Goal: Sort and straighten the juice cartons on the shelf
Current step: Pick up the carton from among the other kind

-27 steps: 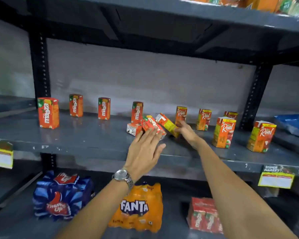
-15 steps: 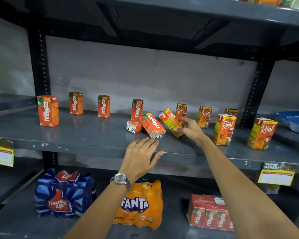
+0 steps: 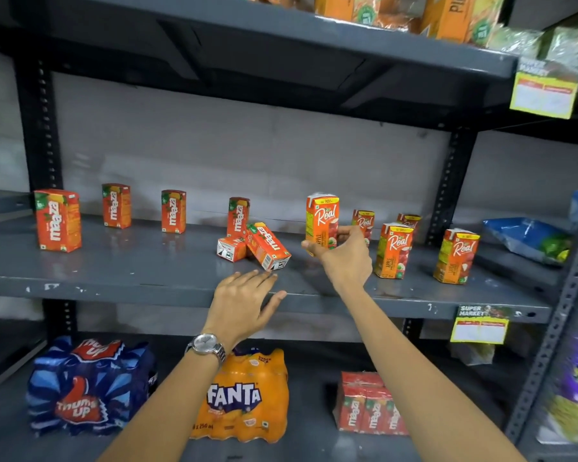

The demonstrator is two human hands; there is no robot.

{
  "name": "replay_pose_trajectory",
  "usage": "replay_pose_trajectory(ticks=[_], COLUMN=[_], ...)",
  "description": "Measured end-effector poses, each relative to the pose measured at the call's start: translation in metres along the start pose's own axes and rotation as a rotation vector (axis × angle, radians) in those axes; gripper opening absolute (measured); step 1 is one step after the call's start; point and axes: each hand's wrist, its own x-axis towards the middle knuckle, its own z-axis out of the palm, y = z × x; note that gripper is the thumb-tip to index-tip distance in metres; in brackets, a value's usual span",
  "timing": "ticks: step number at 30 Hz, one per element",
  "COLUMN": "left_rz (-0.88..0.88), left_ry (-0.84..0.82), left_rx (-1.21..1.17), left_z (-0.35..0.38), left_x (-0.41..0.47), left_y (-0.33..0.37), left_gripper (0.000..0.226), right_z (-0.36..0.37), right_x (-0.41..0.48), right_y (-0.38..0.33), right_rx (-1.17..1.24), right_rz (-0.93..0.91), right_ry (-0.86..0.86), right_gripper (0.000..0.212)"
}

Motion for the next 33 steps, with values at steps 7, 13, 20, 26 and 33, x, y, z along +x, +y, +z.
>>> replay_pose_trajectory(ticks=[7,13,20,26,33], left_rz=[-0.006,-0.009,-0.022,-0.031,-0.028], left_ry=[-0.014,-0.012,-0.005,-0.014,-0.017], left_rx=[-0.018,-0.032,-0.037,-0.032,-0.044], left_z=[-0.004,-0.004,-0.004,-0.005,-0.005], left_x=[0.001,0.001,0.001,0.001,0.001], left_y=[0.001,0.001,0.002,0.001,0.001], left_gripper=[0.063,0.063,0.066,0.067,0.069], right_z=[-0.001,-0.012,-0.02,-0.011,-0.009], right_x=[-0.006,0.007,0.019,0.019,0.019], right_y=[0.005,0.022,0.039,0.04,0.041], right_rx=[-0.027,-0.171,-0.229,-0.232,-0.219], right_rz=[0.024,0.015,0.096,0.095,0.138], right_ry=[0.049,0.04,0.012,-0.016,-0.044], right_gripper=[0.06,0.066,0.073,0.074,0.081])
